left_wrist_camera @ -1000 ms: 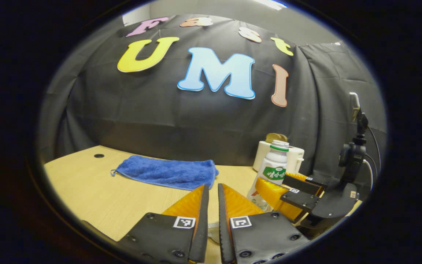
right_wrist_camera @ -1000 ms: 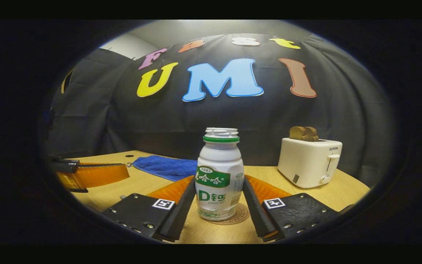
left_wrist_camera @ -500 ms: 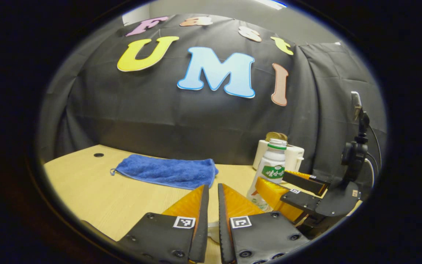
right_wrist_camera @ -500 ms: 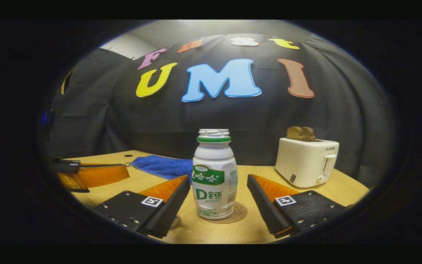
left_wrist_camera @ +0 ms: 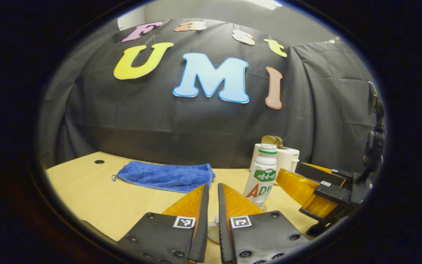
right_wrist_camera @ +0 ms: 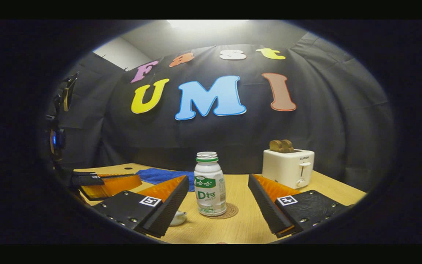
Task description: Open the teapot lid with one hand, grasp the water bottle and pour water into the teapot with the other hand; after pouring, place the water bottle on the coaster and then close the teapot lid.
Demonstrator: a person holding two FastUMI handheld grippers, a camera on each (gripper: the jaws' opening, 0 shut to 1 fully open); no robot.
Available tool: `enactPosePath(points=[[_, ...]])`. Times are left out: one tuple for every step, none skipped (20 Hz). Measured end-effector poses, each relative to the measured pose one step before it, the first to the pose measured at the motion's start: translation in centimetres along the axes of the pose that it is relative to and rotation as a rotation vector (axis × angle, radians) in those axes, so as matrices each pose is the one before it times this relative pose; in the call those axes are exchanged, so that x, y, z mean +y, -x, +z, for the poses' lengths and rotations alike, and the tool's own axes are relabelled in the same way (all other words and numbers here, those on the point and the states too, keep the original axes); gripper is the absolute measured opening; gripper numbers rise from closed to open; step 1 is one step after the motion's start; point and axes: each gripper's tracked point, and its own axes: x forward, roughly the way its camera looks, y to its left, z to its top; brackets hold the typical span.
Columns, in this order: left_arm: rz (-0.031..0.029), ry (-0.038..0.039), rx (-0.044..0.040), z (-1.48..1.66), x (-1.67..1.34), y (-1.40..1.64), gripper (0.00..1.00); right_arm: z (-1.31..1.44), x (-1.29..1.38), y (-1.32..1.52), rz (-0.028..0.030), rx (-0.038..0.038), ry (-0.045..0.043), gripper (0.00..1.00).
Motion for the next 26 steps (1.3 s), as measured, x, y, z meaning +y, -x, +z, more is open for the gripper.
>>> enactPosePath(points=[[-0.00337,0.0009,-0.00214,-0.142,-0.43,0.686,0.21,0.203,-0.088,1.027,-0.00888,-0.00131,0.00571,0.99],[-0.00017,-0.00533,-0.00204,-0.001,-0.389,0.837,0.24,0.145,-0.082,0.907,-0.00939,-0.00083,0.00377,0.99],[0.00027,-0.00675,0.00002,-0.176,-0.314,0.919,0.24,0.025,-0.261,1.015,-0.00988,0.00246,-0.00142,0.99],[-0.00045,-0.00437,-0.00044,-0.114,-0.469,0.833,0.2,-0.197,-0.194,0.749,-0.01048,0.00639,-0.00557,0.99],[-0.00053,-0.00849,-0.00171,-0.144,-0.448,0.78,0.24,-0.134,-0.299,0.834,-0.01209,0.00265,-0.01095,0.99],[0.0045,-0.0126,-0.00215,-0.056,-0.261,0.717,0.24,0.02,-0.223,0.67,-0.01405,0.00043,-0.0049,0.99],[0.00526,-0.00712,0.00298,-0.249,-0.155,0.693,0.24,-0.103,-0.284,0.667,-0.01339,-0.00237,-0.00008,0.99],[0.00284,0.00073,0.0004,-0.295,-0.239,0.651,0.24,-0.434,-0.219,0.562,-0.01363,0.00774,-0.00113,0.99],[0.00062,0.00312,-0.00219,-0.267,-0.302,0.544,0.24,-0.153,-0.076,0.629,-0.00474,0.00037,-0.00371,0.99],[0.00361,0.00383,-0.0049,-0.091,-0.219,0.512,0.24,-0.269,-0.162,0.625,-0.00714,-0.00024,-0.00022,0.99],[0.00587,0.00295,0.00006,-0.32,-0.157,0.369,0.24,-0.28,-0.032,0.469,-0.00388,0.00421,0.00416,0.99],[-0.00007,0.00164,0.00467,-0.438,-0.18,0.33,0.24,-0.345,0.047,0.487,0.00065,0.00158,0.00041,0.99],[0.00198,-0.00107,0.00765,-0.663,-0.263,0.204,0.24,-0.2,0.073,0.464,0.00031,0.00405,-0.00289,0.99],[0.00094,-0.00483,0.00493,-0.501,-0.201,0.368,0.24,-0.258,0.095,0.438,0.00068,0.00224,-0.00208,0.99],[0.00466,-0.00583,0.00326,-0.345,-0.082,0.255,0.21,-0.244,0.062,0.369,0.00021,0.00327,-0.00263,0.99],[0.00494,-0.00548,0.00096,-0.236,-0.044,0.269,0.24,-0.22,0.069,0.377,0.00194,0.00033,0.00046,0.99],[0.00716,-0.00458,-0.00078,-0.249,0.009,0.186,0.24,-0.129,0.105,0.135,0.00152,0.00127,0.00573,0.99],[0.00664,-0.00096,-0.00717,-0.01,0.082,0.092,0.24,0.015,-0.042,0.141,-0.00392,-0.00595,0.00577,0.99],[0.00075,0.00411,-0.00233,-0.147,-0.034,0.015,0.24,-0.09,-0.074,0.159,-0.00196,-0.00301,0.00279,0.99],[-0.00295,0.00579,0.00347,-0.216,-0.111,-0.08,0.24,-0.146,0.021,0.15,0.0005,0.00074,-0.00311,0.99],[-0.00011,0.00128,0.00263,-0.144,-0.079,-0.079,0.24,-0.283,0.021,0.03,-0.00081,0.00416,-0.00608,0.99],[0.00368,-0.00271,0.00157,-0.096,0.098,-0.041,0.24,-0.216,-0.001,0.045,-0.00356,0.00055,-0.00386,0.98],[-0.00243,-0.00239,0.00158,-0.035,-0.047,-0.012,0.24,-0.129,-0.113,-0.118,-0.00513,0.00005,-0.00082,0.99],[0.00183,-0.00601,-0.00497,0.035,-0.048,-0.135,0.21,-0.31,-0.082,-0.046,-0.00343,0.00797,0.002,0.99],[0.00383,-0.00552,-0.00286,0.093,0.013,0.077,0.24,-0.338,-0.08,-0.089,-0.00373,0.00547,0.00015,0.99],[0.00498,-0.00513,-0.00332,0.083,0.054,-0.012,0.24,-0.137,-0.043,-0.056,-0.00167,0.00479,-0.00275,0.99]])
